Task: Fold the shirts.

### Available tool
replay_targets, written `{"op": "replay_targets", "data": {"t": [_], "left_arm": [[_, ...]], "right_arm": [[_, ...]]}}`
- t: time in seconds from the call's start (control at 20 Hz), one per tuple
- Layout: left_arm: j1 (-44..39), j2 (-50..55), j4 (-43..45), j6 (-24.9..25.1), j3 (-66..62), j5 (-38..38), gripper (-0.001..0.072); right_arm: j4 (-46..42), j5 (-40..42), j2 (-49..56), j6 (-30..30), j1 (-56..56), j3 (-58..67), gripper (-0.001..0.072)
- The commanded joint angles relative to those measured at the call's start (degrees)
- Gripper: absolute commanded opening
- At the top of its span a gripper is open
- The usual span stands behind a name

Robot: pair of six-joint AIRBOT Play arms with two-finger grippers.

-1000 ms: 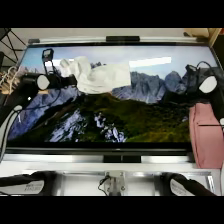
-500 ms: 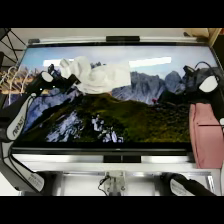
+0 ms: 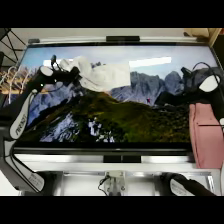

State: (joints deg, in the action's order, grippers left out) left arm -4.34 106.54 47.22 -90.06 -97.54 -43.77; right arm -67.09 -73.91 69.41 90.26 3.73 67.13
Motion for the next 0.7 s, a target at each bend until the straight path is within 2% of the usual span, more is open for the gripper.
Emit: {"op": "replay_targets", "data": {"t": [0.0, 0.15, 0.3, 0.45, 0.55, 0.65], "left_arm": [[-1.6, -12.5, -0.7, 13.2, -1.5, -3.8, 0.0032], [-5.6, -29.4, -0.7, 21.6, -1.5, -6.7, 0.0033], [-12.3, -40.9, -0.2, 21.7, -0.5, -7.9, 0.0033], [-20.5, -44.4, 5.7, 12.5, 6.0, -8.0, 0.0033], [-26.6, -43.3, 7.7, 8.8, 14.1, -7.0, 0.0033], [-32.3, -40.3, 7.7, 5.1, 23.8, -2.2, 0.0034]], "right_arm": [[0.9, 0.1, -0.8, -2.1, 0.0, 1.0, 0.0674], [-1.8, -5.8, -5.8, -6.1, 0.0, 5.7, 0.0674], [-7.6, -7.1, -15.5, -6.0, 0.1, 10.9, 0.0674], [-10.1, -7.6, -25.6, -3.9, 0.1, 12.5, 0.0674], [-10.2, -11.7, -30.2, -2.4, 0.1, 12.5, 0.0674], [-10.2, -17.9, -31.8, -1.1, 0.1, 12.4, 0.0674]]}}
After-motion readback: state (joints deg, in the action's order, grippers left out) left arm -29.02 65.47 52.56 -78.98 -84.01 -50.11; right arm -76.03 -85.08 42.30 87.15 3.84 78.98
